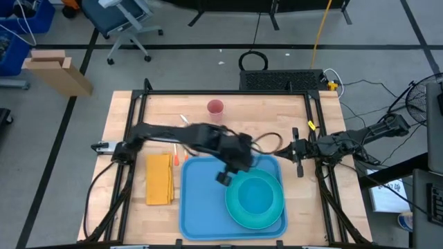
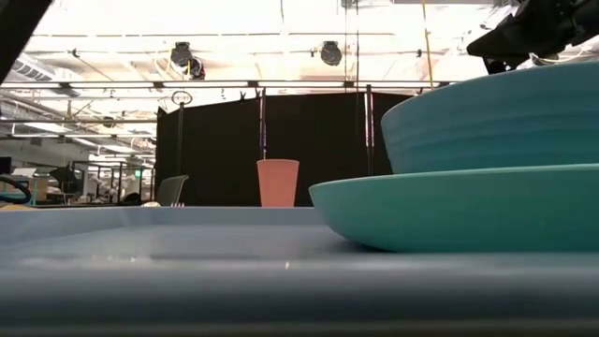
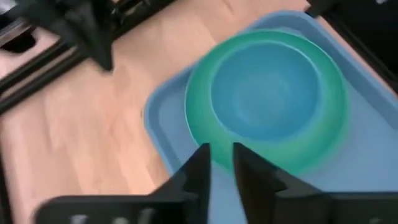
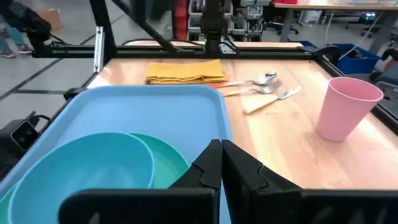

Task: Set up tray
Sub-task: Put the pink cup on the blue serving tray to the top left of the light green plate

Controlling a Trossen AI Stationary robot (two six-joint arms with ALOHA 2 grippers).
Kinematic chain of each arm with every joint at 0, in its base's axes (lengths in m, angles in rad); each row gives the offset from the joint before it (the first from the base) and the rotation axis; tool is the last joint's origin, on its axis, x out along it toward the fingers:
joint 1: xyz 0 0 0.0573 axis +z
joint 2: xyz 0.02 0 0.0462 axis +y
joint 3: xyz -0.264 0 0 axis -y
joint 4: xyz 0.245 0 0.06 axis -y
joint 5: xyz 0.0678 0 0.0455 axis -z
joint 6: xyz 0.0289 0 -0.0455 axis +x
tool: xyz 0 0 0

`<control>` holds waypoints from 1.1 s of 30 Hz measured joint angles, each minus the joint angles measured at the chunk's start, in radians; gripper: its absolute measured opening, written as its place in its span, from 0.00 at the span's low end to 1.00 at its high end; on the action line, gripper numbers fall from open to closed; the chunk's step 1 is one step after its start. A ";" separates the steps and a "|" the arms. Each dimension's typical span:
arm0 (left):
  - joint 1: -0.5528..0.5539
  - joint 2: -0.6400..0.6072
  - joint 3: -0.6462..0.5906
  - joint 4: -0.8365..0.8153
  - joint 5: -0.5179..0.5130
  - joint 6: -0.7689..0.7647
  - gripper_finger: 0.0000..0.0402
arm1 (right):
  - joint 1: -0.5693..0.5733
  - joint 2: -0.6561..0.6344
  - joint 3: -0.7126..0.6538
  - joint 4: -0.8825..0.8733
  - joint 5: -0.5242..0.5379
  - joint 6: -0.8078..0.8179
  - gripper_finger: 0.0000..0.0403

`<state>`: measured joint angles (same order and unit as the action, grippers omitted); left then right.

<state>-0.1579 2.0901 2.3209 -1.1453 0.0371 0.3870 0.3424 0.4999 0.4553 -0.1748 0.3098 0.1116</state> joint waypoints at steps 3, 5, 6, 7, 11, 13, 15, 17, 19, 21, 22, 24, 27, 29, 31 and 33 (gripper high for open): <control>-0.014 -0.135 -0.140 -0.005 -0.017 -0.051 0.03 | 0.008 0.001 0.000 -0.002 0.000 -0.004 0.00; -0.024 -0.241 -0.306 0.079 -0.026 -0.069 0.02 | 0.013 0.003 0.000 -0.002 0.000 -0.005 0.00; -0.029 -0.299 -0.409 0.142 -0.033 -0.074 0.02 | 0.013 0.004 0.000 -0.001 0.000 -0.009 0.00; -0.032 -0.360 -0.527 0.221 -0.036 -0.076 0.02 | 0.013 0.004 0.000 -0.002 -0.001 -0.016 0.00; -0.005 -0.620 -1.022 0.644 0.019 -0.076 0.01 | 0.013 0.004 -0.014 0.040 -0.013 -0.052 0.00; 0.042 -0.746 -1.255 0.876 0.070 -0.096 0.01 | 0.013 0.004 -0.036 0.086 -0.041 -0.094 0.00; 0.107 -0.863 -1.451 1.068 0.108 -0.157 0.01 | 0.013 0.005 -0.056 0.141 -0.062 -0.146 0.00; 0.172 -0.976 -1.620 1.222 0.139 -0.231 0.00 | 0.013 0.004 -0.074 0.200 -0.077 -0.183 0.00; 0.218 -1.071 -1.759 1.334 0.149 -0.273 0.00 | 0.013 0.005 -0.088 0.242 -0.078 -0.223 0.00; 0.238 -1.162 -1.877 1.402 0.147 -0.301 0.00 | 0.013 0.004 -0.100 0.282 -0.077 -0.258 0.00; 0.241 -1.207 -1.929 1.450 0.144 -0.314 0.00 | 0.013 0.004 -0.106 0.305 -0.076 -0.266 0.00; 0.244 -1.276 -2.012 1.556 0.116 -0.322 0.00 | 0.012 0.004 -0.112 0.331 -0.077 -0.267 0.00; 0.243 -1.343 -2.099 1.603 0.033 -0.320 0.00 | 0.009 0.004 -0.113 0.329 -0.077 -0.254 0.00; 0.244 -1.354 -2.131 1.625 -0.051 -0.319 0.00 | 0.001 0.004 -0.113 0.328 -0.077 -0.253 0.00; 0.247 -1.348 -2.140 1.647 -0.110 -0.318 0.00 | -0.009 0.004 -0.113 0.322 -0.077 -0.252 0.00; 0.254 -1.329 -2.142 1.652 -0.119 -0.311 0.00 | -0.017 0.009 -0.113 0.315 -0.077 -0.257 0.00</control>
<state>0.0960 0.7614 0.1791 0.5067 -0.0822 0.0765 0.3253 0.5089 0.3424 0.1401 0.2333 -0.1451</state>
